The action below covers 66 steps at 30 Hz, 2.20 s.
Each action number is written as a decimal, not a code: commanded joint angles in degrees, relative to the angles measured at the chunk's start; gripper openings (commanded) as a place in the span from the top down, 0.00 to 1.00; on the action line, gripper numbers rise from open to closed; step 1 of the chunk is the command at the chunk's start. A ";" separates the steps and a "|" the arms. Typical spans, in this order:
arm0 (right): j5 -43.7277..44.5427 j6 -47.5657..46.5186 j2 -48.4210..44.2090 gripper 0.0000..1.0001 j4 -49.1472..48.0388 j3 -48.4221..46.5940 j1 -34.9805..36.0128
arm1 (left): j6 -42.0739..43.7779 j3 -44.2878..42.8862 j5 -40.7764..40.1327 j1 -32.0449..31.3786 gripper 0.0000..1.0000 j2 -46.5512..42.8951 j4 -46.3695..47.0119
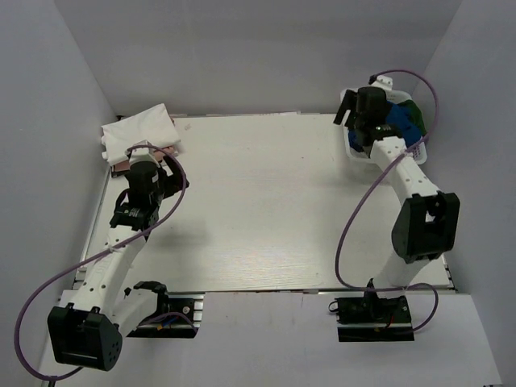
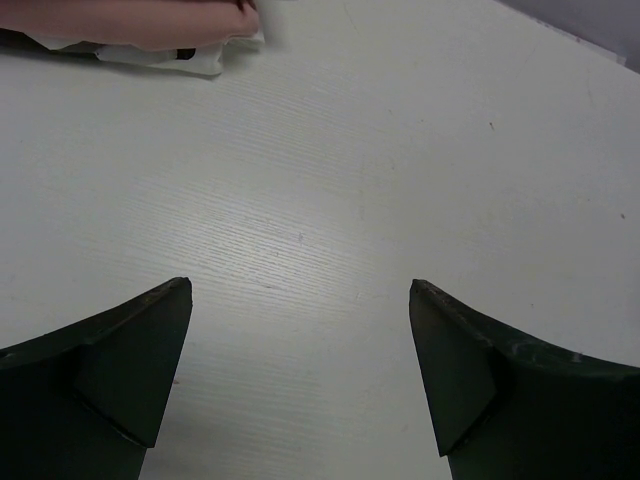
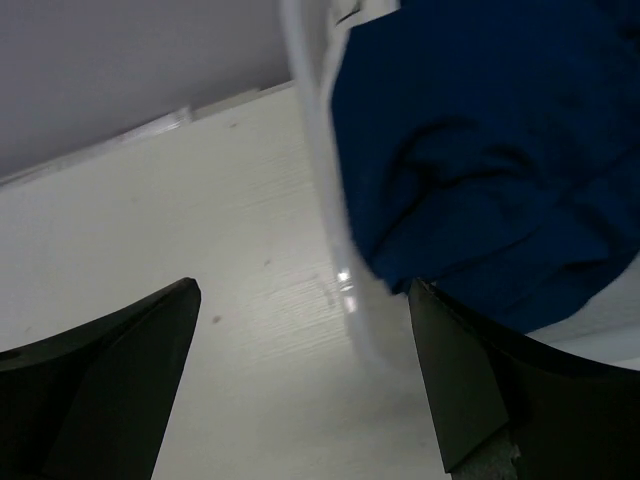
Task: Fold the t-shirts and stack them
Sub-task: Grab crumpled tshirt from bin with the right arm, then move the tshirt to the center of the board, then flatten out the tshirt
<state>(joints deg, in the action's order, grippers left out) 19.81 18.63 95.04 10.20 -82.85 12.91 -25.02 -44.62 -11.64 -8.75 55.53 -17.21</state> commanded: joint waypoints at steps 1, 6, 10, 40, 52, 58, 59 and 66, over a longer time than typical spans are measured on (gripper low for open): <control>5.96 -3.42 6.19 0.10 8.70 -9.67 -4.99 | 2.25 1.37 -1.02 -0.12 0.00 -0.24 1.66; 4.63 -7.65 17.67 0.10 7.80 -19.58 -10.00 | 3.57 2.08 -1.02 -0.12 0.00 0.28 3.15; 2.68 -5.98 27.71 0.15 17.65 -30.07 -11.67 | 3.57 1.47 -1.02 0.40 0.00 0.28 2.54; -36.24 -10.03 -7.50 0.54 -0.43 -3.92 11.17 | 1.46 4.10 -0.58 0.32 0.00 -2.53 1.66; -26.32 -4.84 -11.63 0.10 -0.88 17.26 11.70 | -0.39 2.27 1.79 0.32 0.00 2.03 1.74; -25.70 -2.55 -11.73 0.10 -0.61 25.26 13.02 | -0.91 -3.09 16.63 -0.74 0.00 16.69 6.75; -25.96 -1.85 -11.20 0.10 -0.79 25.98 13.37 | -0.91 -6.15 19.69 -0.74 0.00 19.42 6.75; -18.25 -1.67 -10.49 0.10 1.58 28.18 13.64 | -0.30 -15.84 19.91 -1.96 0.00 34.99 3.50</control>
<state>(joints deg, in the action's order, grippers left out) -3.55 16.16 84.90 12.32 -54.28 26.55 -25.56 -57.43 6.20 -9.80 89.69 -12.93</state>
